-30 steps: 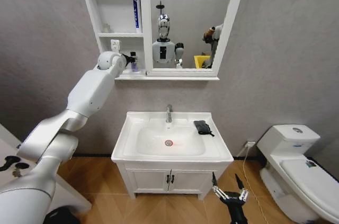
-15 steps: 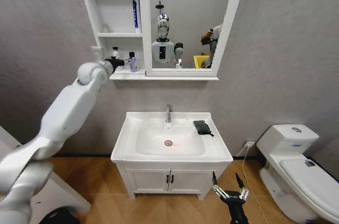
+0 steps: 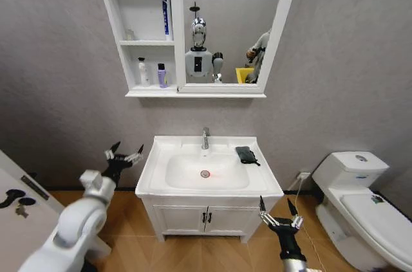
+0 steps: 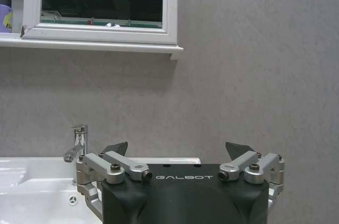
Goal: Move facial cleanser and shampoo from washbasin to cabinet, then wipe washbasin with towel.
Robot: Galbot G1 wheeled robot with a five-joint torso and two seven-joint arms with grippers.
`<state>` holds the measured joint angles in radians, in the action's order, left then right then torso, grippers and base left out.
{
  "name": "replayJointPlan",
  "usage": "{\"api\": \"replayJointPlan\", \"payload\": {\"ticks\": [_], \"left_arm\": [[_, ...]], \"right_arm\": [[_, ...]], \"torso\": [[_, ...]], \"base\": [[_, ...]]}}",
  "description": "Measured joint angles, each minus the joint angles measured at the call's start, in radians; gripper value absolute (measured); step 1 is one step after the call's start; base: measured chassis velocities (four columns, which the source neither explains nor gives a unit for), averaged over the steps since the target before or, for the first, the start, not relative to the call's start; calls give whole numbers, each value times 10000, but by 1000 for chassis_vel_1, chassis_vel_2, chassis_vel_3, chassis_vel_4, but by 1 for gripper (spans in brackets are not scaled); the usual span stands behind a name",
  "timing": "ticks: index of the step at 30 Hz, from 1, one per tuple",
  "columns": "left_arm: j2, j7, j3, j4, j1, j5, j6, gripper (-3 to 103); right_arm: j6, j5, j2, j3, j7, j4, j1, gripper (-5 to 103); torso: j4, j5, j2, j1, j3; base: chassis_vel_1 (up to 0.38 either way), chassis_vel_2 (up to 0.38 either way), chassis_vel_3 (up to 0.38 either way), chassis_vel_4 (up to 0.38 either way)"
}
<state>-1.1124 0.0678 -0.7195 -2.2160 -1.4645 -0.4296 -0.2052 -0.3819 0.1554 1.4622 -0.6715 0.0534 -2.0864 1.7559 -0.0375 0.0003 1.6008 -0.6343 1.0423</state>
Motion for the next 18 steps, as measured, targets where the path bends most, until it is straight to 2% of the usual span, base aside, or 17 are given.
{"api": "replayJointPlan", "payload": {"ticks": [1, 2, 4, 5, 8, 9, 12, 14, 15, 16, 18], "left_arm": [[-335, -261, -267, -151, -455, 324, 133, 100], [-335, -261, -267, -151, -455, 324, 133, 100], [-1046, -779, -780, -424, -1226, 944, 517, 100], [-1046, -779, -780, -424, -1226, 944, 517, 100], [-1666, -1058, -933, -652, -1707, 1107, 796, 100], [-1666, -1058, -933, -652, -1707, 1107, 796, 100], [-1955, -1248, -860, -672, -1805, 1285, 923, 100], [-1964, -1258, -847, -672, -1805, 1289, 926, 100], [-1966, -1260, -822, -671, -1790, 1290, 926, 100], [-1966, -1260, -822, -671, -1790, 1290, 926, 100], [-1958, -1260, -804, -656, -1771, 1289, 927, 100]], "right_arm": [[186, 73, -76, -81, -6, -59, -116, 100], [186, 73, -76, -81, -6, -59, -116, 100], [720, 288, -161, -293, -23, -198, -514, 100], [720, 288, -161, -293, -23, -198, -514, 100], [1694, 858, -360, -423, -25, -462, -1109, 100], [1694, 858, -360, -423, -25, -462, -1109, 100], [2541, 1390, -804, -440, -1, -454, -1991, 100], [2790, 1582, -925, -425, 34, -389, -2233, 100], [3555, 2258, -1252, -376, 200, -205, -2804, 100], [3555, 2258, -1252, -376, 200, -205, -2804, 100], [4877, 3479, -1757, -386, 628, 141, -3577, 100]], "torso": [[0, 0, 0, 0, 0], [0, 0, 0, 0, 0], [5, 1, 0, 0, 0], [5, 1, 0, 0, 0], [8, 0, -2, -3, 1], [8, 0, -2, -3, 1], [6, -2, -2, -3, 2], [6, -2, -2, -3, 2], [6, 0, -2, -4, 3], [6, 0, -2, -4, 3], [8, -1, -3, -5, 3]], "base": [[0, 0, 0, 0], [0, 0, 0, 0], [0, 0, 0, 0], [0, 0, 0, 0], [0, 0, 0, 0], [0, 0, 0, 0], [0, 0, 0, 0], [0, 0, 0, 0], [0, 0, 0, 0], [0, 0, 0, 0], [0, 0, 0, 0]]}}
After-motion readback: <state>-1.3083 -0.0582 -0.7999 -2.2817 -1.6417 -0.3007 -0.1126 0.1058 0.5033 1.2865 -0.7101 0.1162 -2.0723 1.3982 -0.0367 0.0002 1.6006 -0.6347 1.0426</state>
